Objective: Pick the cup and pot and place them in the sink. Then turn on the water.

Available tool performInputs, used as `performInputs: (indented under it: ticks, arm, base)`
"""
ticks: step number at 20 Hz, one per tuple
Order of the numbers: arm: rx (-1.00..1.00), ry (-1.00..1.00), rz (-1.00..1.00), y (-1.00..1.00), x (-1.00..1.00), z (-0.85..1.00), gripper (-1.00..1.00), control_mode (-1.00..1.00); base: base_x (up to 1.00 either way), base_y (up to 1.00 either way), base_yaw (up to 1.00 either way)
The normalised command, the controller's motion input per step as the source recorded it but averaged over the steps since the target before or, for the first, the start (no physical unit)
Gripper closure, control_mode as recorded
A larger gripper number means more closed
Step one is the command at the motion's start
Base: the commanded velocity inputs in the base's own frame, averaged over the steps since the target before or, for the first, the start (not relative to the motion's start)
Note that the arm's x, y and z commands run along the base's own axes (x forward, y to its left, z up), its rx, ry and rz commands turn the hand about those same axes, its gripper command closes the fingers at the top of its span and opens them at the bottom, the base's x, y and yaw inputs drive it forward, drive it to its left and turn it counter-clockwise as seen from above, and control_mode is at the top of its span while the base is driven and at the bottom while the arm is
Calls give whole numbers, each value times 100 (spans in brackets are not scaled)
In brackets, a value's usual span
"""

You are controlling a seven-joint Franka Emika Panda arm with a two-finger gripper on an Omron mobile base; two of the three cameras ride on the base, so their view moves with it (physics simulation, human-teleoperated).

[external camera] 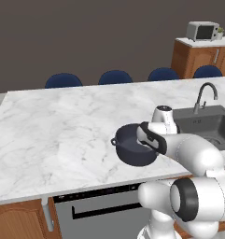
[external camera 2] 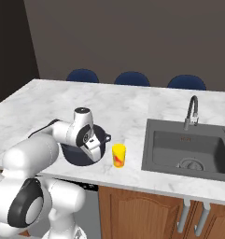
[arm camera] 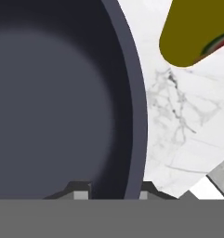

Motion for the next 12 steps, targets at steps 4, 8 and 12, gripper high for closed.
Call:
performInputs:
  ticks: [4, 8, 12]
  arm:
    - [0, 0, 0, 0, 0, 7, 100, -100]
    - [0, 0, 0, 0, 0, 33, 100, -100]
    - [0, 0, 0, -1, 1, 52, 100, -100]
  base:
    - [0, 0, 0]
    - [0, 0, 0]
    - [0, 0, 0]
